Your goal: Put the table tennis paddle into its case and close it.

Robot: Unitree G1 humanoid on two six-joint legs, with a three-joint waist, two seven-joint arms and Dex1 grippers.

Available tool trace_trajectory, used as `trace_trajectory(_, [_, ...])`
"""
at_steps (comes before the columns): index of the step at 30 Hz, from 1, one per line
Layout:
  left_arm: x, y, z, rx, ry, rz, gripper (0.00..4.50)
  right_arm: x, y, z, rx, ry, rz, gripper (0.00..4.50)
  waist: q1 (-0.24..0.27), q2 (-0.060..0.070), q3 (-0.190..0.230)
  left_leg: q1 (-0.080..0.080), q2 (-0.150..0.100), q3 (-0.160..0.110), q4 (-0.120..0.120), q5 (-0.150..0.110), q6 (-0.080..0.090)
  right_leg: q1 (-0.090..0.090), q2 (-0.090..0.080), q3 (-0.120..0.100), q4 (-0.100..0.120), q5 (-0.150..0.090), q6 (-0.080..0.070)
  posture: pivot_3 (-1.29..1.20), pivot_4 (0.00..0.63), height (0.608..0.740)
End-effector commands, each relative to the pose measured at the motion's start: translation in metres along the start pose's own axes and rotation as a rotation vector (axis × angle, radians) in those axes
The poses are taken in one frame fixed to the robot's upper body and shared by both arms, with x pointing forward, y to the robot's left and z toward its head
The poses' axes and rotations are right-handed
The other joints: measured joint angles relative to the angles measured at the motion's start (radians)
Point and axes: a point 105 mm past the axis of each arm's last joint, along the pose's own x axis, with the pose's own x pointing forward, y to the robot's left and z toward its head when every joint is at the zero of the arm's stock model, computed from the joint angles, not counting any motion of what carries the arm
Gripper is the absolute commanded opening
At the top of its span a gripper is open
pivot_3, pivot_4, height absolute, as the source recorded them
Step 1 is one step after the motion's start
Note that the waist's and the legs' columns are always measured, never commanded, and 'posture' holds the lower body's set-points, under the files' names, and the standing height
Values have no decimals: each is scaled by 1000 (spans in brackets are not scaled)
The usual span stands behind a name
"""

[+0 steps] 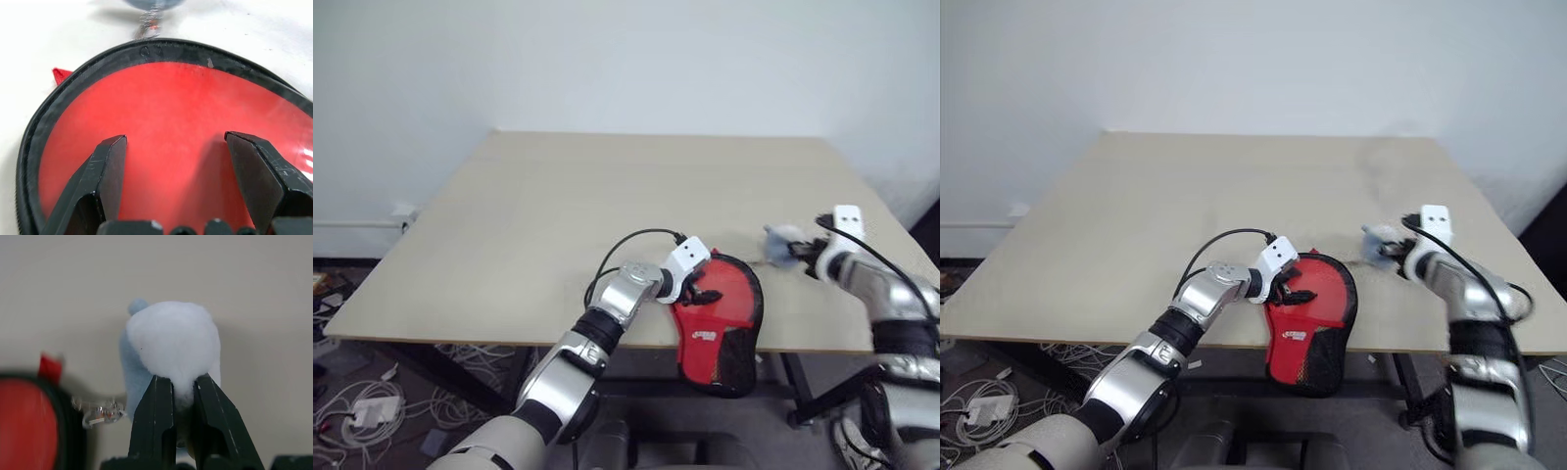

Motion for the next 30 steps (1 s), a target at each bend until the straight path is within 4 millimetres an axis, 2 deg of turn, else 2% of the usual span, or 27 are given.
trace_trajectory(1, [3, -2, -16, -8, 71, -15, 3393, -31, -10, 18, -11, -56, -30, 28, 0, 0, 0, 0, 0, 0, 0, 0, 0, 0, 0, 0, 0, 0, 0, 0, 0, 716])
trace_trajectory(8, [6, -5, -16, -3, 72, -31, 3393, -62, -17, -15, -47, 35, -7, 28, 9, 0, 0, -4, 1, -2, 5, 0, 0, 0, -1, -5, 0, 0, 2, 0, 0, 716])
trace_trajectory(23, [8, -3, -14, -5, 70, -39, 3393, -118, 16, -55, -201, 117, 277, 20, 11, -2, 1, -8, 2, -3, 10, -2, 2, 2, -6, -13, -2, -1, 4, 0, 0, 716])
trace_trajectory(27, [9, -3, -14, -5, 69, -38, 3393, -128, 19, -66, -217, 152, 331, 19, 10, -3, 2, -8, 2, -3, 10, -3, 3, 3, -11, -15, -2, -1, 4, 0, 0, 716])
trace_trajectory(30, [10, -3, -14, -8, 68, -38, 3393, -136, 31, -76, -250, 186, 424, 19, 11, -3, 2, -8, 1, -3, 9, -4, 4, 4, -16, -17, -2, -2, 6, 0, 0, 716])
